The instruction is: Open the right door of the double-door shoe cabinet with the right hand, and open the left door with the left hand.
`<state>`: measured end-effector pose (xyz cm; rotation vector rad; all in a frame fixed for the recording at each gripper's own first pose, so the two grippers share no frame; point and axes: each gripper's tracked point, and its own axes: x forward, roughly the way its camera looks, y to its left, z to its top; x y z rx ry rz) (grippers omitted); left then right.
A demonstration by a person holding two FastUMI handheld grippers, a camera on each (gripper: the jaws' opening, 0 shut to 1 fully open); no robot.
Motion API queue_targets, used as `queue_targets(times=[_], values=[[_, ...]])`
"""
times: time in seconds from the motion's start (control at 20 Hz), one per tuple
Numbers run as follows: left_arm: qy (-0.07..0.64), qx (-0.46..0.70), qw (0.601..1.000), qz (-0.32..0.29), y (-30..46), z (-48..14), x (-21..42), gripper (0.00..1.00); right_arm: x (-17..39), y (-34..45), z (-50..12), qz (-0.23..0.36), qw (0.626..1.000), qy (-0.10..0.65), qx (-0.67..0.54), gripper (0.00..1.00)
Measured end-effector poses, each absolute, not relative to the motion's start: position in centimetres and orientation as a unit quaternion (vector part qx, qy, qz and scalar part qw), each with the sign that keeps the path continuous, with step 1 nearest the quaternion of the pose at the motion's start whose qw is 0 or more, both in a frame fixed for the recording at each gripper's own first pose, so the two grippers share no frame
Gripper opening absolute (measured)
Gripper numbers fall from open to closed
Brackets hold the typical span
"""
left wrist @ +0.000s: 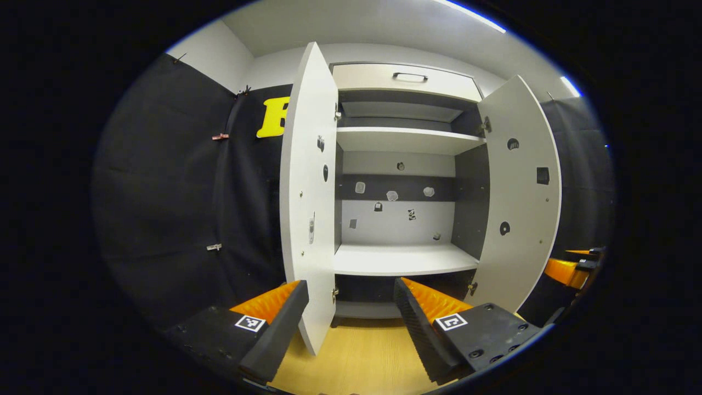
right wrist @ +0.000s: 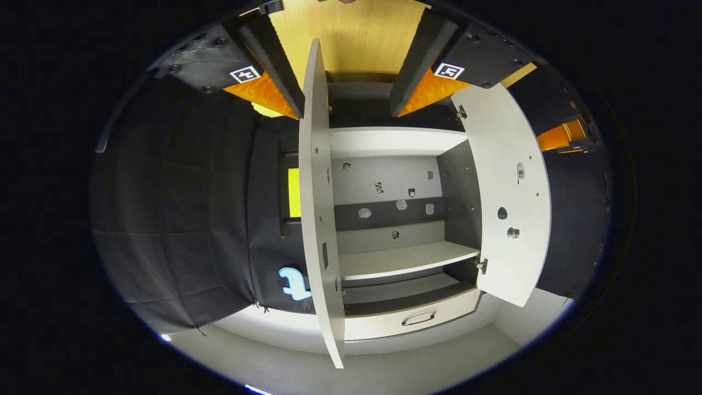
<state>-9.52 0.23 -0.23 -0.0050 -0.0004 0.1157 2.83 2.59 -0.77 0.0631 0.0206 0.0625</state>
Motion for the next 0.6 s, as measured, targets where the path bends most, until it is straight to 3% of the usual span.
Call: queue_targets(times=[0.6], values=[[-0.022, 0.011, 1.000, 0.012, -2.2, 1.1, -10.0, 0.96, 2.7, 3.7, 0.1, 0.039, 0.999, -0.010, 0.018, 0.98]])
